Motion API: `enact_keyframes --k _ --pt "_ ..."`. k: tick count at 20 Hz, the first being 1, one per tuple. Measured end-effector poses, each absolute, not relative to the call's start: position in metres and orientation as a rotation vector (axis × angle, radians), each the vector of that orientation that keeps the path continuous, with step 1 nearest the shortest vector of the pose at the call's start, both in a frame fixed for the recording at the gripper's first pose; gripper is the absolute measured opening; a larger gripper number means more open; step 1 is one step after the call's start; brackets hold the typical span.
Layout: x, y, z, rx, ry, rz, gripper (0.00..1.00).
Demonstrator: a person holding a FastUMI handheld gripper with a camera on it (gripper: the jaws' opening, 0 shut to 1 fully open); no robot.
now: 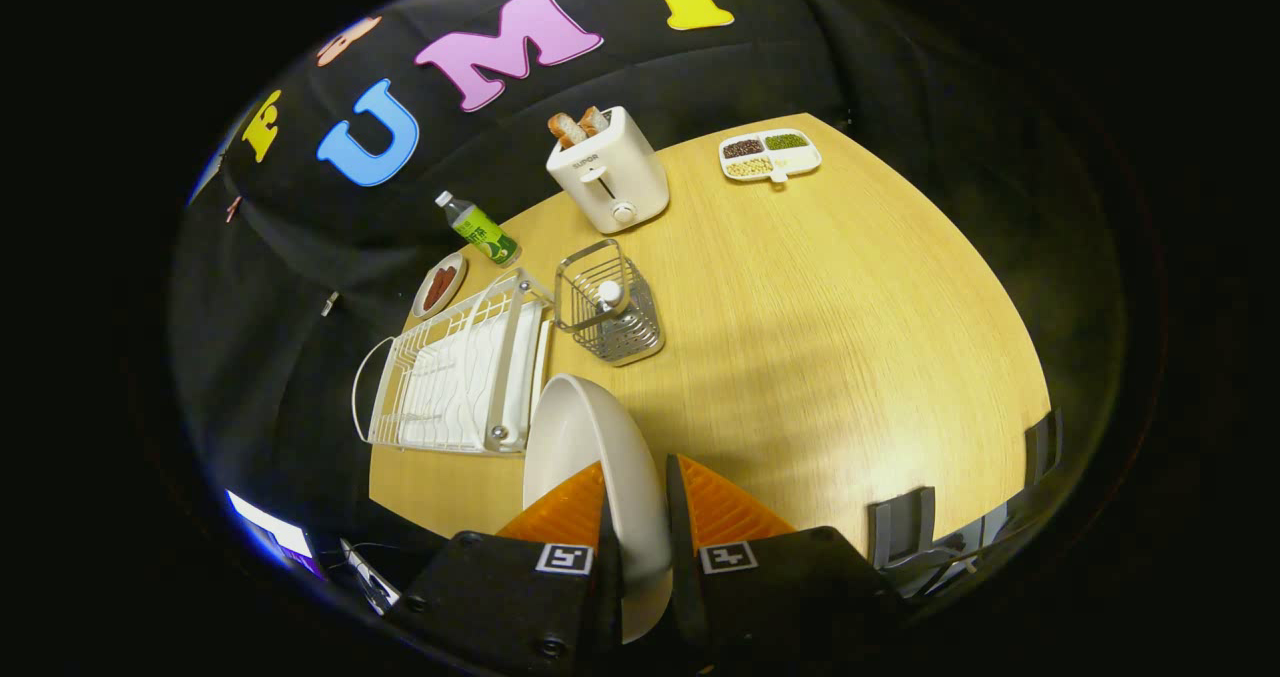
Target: Take the plate from the dish rack, then take the spoon from the basket and place it into the plate.
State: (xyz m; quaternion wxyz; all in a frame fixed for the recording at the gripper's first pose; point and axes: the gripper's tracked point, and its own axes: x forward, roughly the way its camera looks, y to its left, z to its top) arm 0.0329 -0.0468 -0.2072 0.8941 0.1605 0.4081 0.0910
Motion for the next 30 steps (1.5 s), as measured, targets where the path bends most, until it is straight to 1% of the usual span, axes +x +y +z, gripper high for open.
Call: enact_keyframes --k 3,7,9,11,14,15,16,17,19,20,21,22,27,30 --pt "0.056 -0.050 -0.242 0.351 0.907 0.204 0.24" --pt "0.076 -0.050 -0.267 0.409 0.943 0.269 0.25" --pt "0.082 -0.056 -0.282 0.416 0.961 0.262 0.24" --pt "0.086 -0.062 -0.291 0.388 0.963 0.262 0.32" --pt "0.090 -0.079 -0.295 0.260 0.924 0.257 0.39" --pt "0.095 -0.079 -0.298 0.232 0.913 0.269 0.36" --pt "0.094 -0.081 -0.291 0.216 0.901 0.279 0.49" --pt "0.096 -0.082 -0.287 0.208 0.881 0.282 0.59" --pt "0.102 -0.078 -0.272 0.197 0.823 0.303 0.67" --pt "0.106 -0.074 -0.261 0.178 0.780 0.324 0.85" --pt "0.111 -0.072 -0.247 0.150 0.726 0.343 0.94" --pt "0.116 -0.068 -0.234 0.124 0.669 0.363 0.98" --pt "0.126 -0.035 -0.170 0.047 0.393 0.496 0.99" --pt "0.133 -0.018 -0.169 -0.023 0.337 0.533 0.99"
